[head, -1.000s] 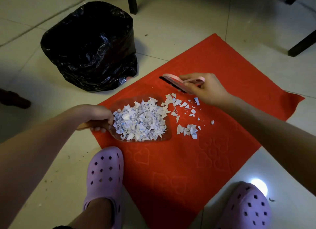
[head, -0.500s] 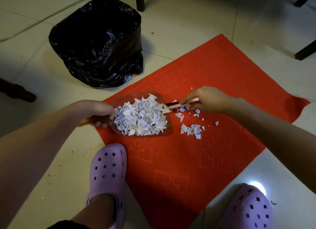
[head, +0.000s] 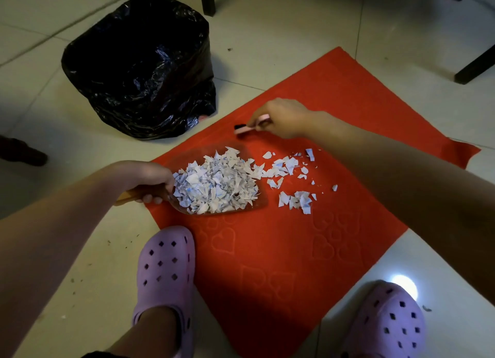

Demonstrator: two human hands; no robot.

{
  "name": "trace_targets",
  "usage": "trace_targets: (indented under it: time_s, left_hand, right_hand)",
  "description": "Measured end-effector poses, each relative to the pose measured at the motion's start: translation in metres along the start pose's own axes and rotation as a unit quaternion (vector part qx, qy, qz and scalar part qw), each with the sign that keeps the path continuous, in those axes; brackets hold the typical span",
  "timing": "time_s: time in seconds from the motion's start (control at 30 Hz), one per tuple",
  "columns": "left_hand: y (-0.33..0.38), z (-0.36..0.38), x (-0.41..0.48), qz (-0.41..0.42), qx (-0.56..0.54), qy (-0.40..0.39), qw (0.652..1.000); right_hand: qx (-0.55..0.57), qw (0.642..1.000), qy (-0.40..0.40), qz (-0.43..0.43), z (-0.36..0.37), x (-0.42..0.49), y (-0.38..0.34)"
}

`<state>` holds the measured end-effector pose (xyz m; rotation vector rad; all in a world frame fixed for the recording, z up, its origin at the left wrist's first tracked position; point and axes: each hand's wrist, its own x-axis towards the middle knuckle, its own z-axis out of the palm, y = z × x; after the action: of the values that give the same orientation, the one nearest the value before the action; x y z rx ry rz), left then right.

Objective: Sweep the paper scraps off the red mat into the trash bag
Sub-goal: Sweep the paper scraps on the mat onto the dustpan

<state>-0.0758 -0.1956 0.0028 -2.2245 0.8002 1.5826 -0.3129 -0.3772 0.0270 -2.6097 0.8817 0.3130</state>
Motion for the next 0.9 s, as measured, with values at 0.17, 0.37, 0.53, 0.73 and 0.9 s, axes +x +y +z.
trace_targets:
  time_s: [0.17, 0.37, 0.53, 0.73, 0.9]
  left_hand:
    - [-0.003, 0.000, -0.001, -0.007, -0.001, -0.011, 1.000]
    - [-0.001, -0.003, -0.002, -0.010, 0.008, -0.013, 1.000]
    - [0.000, -0.002, -0.001, -0.009, 0.006, -0.017, 1.000]
    - [0.001, -0.001, -0.002, -0.004, 0.006, -0.014, 1.000]
    - [0.000, -0.002, 0.000, -0.007, 0.010, -0.015, 1.000]
  right_hand:
    - [-0.062, 0.991, -0.119, -0.020, -0.018, -0.024, 0.000]
    - [-0.045, 0.998, -0.042, 0.000, -0.035, -0.037, 0.001]
    - [-0.028, 0.998, 0.047, 0.009, -0.023, -0.010, -0.010]
    - [-0.039, 0.994, -0.100, 0.003, -0.021, -0.006, -0.014]
    - [-0.104, 0.987, -0.117, 0.041, -0.043, -0.030, -0.012]
